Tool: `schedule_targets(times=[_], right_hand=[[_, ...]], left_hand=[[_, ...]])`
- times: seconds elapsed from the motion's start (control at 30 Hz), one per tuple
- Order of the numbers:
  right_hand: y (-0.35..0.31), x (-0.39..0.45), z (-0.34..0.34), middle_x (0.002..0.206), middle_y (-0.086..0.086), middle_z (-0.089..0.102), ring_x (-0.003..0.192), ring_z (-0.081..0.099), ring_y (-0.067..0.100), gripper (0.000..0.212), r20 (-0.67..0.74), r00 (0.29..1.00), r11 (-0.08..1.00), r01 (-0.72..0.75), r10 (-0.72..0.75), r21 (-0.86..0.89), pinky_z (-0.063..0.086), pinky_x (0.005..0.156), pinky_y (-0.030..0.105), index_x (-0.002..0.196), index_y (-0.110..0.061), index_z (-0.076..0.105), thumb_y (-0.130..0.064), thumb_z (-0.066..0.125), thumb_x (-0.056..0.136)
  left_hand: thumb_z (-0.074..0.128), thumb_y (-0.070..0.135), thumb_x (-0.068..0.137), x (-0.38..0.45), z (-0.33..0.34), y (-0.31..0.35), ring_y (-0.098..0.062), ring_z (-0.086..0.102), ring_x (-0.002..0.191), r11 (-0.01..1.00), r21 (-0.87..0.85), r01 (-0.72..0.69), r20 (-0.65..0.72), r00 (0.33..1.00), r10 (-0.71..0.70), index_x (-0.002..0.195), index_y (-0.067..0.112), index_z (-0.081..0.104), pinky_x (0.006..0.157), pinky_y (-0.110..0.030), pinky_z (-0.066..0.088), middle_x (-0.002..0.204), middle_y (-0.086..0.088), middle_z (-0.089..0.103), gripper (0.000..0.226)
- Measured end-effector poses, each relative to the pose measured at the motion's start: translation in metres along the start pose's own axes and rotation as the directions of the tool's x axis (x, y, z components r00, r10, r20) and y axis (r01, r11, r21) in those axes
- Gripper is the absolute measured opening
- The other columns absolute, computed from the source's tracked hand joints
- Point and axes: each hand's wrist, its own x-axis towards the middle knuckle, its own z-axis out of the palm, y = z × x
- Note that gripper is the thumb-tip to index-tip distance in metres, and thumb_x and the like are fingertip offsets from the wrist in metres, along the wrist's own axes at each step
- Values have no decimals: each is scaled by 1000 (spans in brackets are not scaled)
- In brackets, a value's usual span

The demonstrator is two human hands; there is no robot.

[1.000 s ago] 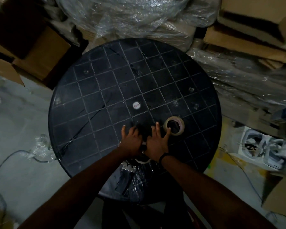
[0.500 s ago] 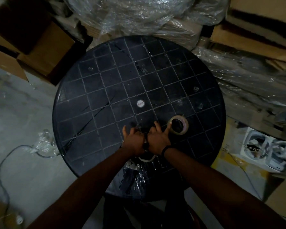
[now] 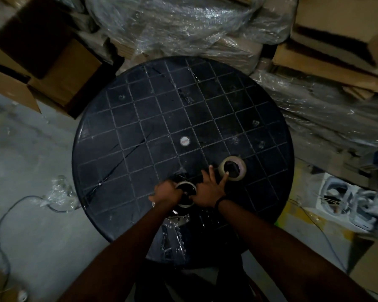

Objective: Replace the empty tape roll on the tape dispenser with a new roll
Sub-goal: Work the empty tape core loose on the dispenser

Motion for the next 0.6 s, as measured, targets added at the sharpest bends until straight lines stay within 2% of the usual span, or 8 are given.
schedule_targets(times=[0.03,0.1,0.13,0.2,0.27,0.37,0.47,0.6], right_hand=[[-3,1,-3,169,9,0,149,-30,37,57,33,999,1000,-6,5,24,-18,100,83,124,-29,66,-67,49,86],[-8,6,-9,169,10,-5,148,-32,37,54,61,998,999,-7,4,43,-17,101,83,126,-30,64,-63,52,85],[-10,9,-12,169,10,-6,147,-33,37,54,49,999,999,3,-5,34,-17,101,83,128,-32,63,-62,53,85],[-14,13,-19,169,9,-7,147,-34,36,52,-19,999,999,39,-39,4,-16,101,83,131,-36,60,-60,53,85],[-19,15,-24,169,9,-5,149,-30,35,48,-110,989,994,89,-96,-63,-15,101,83,127,-33,63,-58,51,88],[-29,17,-25,169,9,-2,151,-26,35,43,-222,962,973,118,-162,-198,-15,98,85,123,-32,66,-55,48,91],[-33,18,-18,169,9,-1,151,-25,34,36,-272,948,966,98,-164,-240,-14,96,87,118,-29,70,-46,49,94],[-33,21,-12,169,7,-1,152,-24,32,41,-305,930,955,122,-205,-271,-12,97,87,127,-25,66,-44,47,96]], left_hand=[[65,32,86,-1,1,-2,-33,63,117,1000,3,10,13,1000,-10,101,18,72,107,-55,43,112,-12,71,21],[61,45,86,-1,0,-7,-32,54,128,991,136,-15,26,1000,12,122,24,67,113,-61,30,130,-9,64,42],[58,53,86,3,-3,-10,-32,45,136,971,228,-75,26,997,71,133,29,60,113,-66,20,142,-7,56,53],[56,59,85,13,-12,-12,-32,24,149,906,346,-245,27,968,251,146,37,46,114,-73,10,160,-5,33,66],[60,59,86,23,-22,-9,-34,5,154,824,427,-372,81,923,375,149,43,41,113,-76,4,168,-5,14,67],[60,56,90,28,-30,-3,-36,-7,155,705,538,-463,181,880,439,149,41,43,111,-77,-5,170,-7,5,63],[60,49,92,27,-28,-3,-36,-10,155,726,518,-452,193,889,415,150,39,42,110,-78,-7,170,-8,2,61],[60,47,92,31,-23,-1,-36,-13,155,715,510,-479,219,876,431,152,37,38,109,-81,-6,170,-6,-1,64]])
